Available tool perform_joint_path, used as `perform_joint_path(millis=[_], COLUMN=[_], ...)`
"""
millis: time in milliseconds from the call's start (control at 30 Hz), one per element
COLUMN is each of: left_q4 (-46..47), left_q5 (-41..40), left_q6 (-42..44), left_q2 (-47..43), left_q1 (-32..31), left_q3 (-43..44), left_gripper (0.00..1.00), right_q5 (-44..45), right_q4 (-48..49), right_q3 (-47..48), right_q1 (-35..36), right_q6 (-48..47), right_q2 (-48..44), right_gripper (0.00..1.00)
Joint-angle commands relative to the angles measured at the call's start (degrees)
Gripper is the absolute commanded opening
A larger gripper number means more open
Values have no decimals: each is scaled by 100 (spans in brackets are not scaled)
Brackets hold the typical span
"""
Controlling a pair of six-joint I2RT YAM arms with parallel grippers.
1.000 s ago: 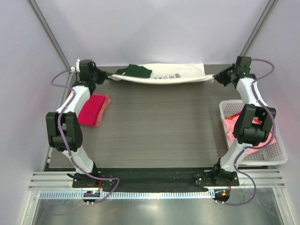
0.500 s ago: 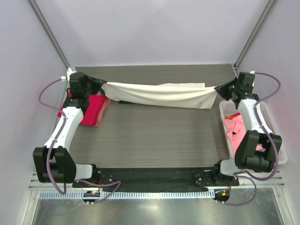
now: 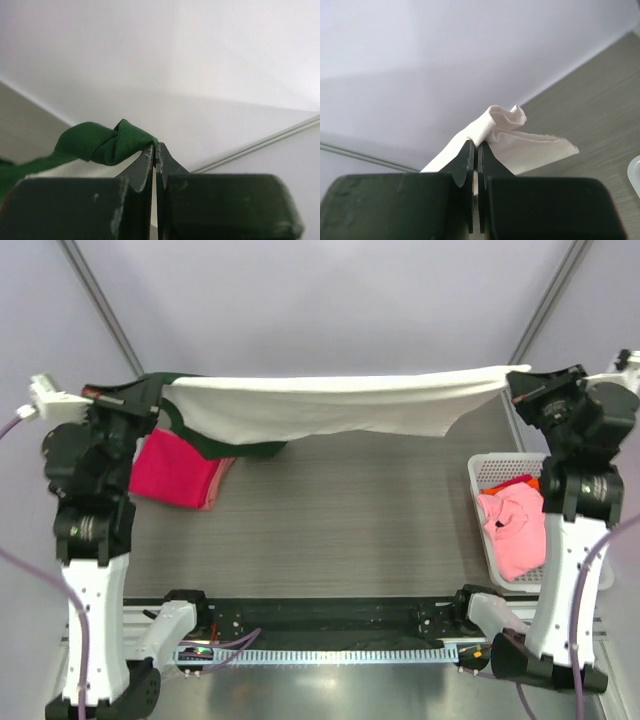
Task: Fold and stack the t-shirts
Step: Fold the tshirt
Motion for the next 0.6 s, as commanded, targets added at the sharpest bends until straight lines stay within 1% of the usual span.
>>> perform_joint_path(millis=[0, 133, 200, 300, 367, 467, 500, 567], left_q4=[-460, -777, -839, -760, -533, -234, -154, 75], left_q5=[-435, -725, -726, -682, -577, -541, -550, -559], left_q6=[195, 309, 344, 283, 222, 125, 107, 116], left_q2=[-336, -415, -293, -30, 120, 568, 804, 1139], left_q1=[42, 42, 42, 42, 42, 42, 42, 42], left_q3=[467, 1081, 1171, 1014, 742, 556, 521, 573], left_gripper=[0, 0, 0, 0, 0, 0, 0, 0], right_q5=[549, 892, 893, 849, 814, 717, 621, 542], right_q4=[-596, -834, -861, -852, -791, -607, -554, -423], right_q3=[547, 1005, 1085, 989, 927, 883, 909, 970], right_q1=[-50, -59, -50, -50, -50, -50, -59, -59], right_q6=[-218, -261, -253, -191, -183, -165, -130, -86], right_q2=[-321, -453, -392, -155, 12, 442, 722, 1013], right_gripper=[1, 1, 1, 1, 1, 1, 1, 1])
